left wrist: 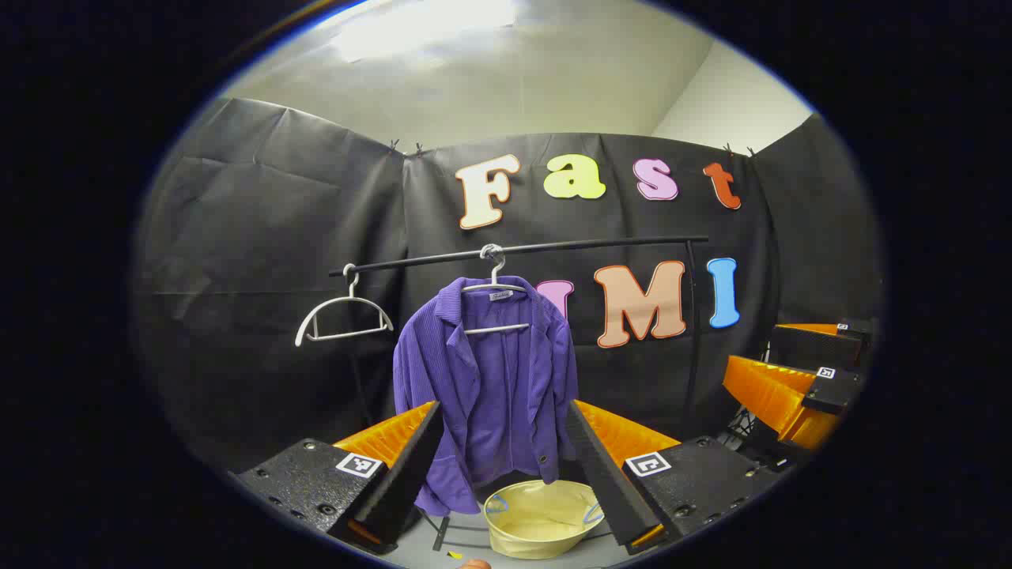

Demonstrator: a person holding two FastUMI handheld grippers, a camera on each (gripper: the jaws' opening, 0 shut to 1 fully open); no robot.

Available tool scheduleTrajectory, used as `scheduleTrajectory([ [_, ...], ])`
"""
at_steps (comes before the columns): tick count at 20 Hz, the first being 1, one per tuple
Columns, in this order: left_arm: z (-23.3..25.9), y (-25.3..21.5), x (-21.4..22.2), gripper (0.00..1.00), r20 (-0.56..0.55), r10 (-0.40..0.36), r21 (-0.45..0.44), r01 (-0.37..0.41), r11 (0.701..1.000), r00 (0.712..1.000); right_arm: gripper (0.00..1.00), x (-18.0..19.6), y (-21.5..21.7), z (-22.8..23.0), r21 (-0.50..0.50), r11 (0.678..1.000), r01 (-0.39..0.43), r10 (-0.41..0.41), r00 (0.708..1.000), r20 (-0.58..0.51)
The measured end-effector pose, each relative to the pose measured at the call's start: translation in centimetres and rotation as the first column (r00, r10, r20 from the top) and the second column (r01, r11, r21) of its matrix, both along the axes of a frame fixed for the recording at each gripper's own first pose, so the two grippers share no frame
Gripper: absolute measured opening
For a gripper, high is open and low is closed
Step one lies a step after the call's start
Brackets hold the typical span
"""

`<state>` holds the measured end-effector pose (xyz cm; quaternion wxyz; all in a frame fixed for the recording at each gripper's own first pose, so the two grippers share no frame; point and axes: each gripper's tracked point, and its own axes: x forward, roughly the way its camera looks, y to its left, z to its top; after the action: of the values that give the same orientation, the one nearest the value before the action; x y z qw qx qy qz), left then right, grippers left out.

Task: Grasp the clothes on the hanger with both hands and then place them into the laundry hamper below.

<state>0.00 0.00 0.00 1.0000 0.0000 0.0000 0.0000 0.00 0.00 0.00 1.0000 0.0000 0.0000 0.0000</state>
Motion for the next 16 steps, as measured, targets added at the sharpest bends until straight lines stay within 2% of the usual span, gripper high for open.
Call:
scheduleTrajectory([
  [5, -0.2, 0.1, 0.0, 0.95, -0.002, 0.001, 0.016, -0.001, 1.0, 1.0, 1.0, 0.7, 0.3, -0.3, -0.014, 1.0, 0.007, -0.007, 1.0, -0.006],
  [9, -0.4, 0.2, 0.3, 0.95, -0.004, -0.005, 0.021, 0.005, 1.0, 1.0, 1.0, 1.5, 0.7, -0.4, -0.015, 1.0, 0.014, -0.014, 1.0, -0.008],
  [10, -0.4, 0.3, 0.4, 0.95, -0.004, -0.007, 0.021, 0.007, 1.0, 1.0, 0.96, 1.6, 0.9, -0.4, -0.015, 1.0, 0.015, -0.015, 1.0, -0.007],
  [11, -0.5, 0.4, 0.6, 0.95, -0.005, -0.009, 0.021, 0.009, 1.0, 1.0, 1.0, 1.8, 1.1, -0.7, -0.016, 1.0, 0.016, -0.016, 1.0, -0.01],
  [15, -0.8, 1.5, 2.0, 0.97, -0.009, -0.001, 0.03, 0.001, 1.0, 1.0, 1.0, 2.7, 2.0, -1.1, -0.014, 1.0, 0.019, -0.019, 1.0, -0.017],
  [16, -0.9, 1.9, 2.4, 0.98, -0.009, 0.003, 0.033, -0.003, 0.999, 1.0, 0.96, 2.9, 2.2, -1.2, -0.016, 1.0, 0.023, -0.023, 1.0, -0.016],
])
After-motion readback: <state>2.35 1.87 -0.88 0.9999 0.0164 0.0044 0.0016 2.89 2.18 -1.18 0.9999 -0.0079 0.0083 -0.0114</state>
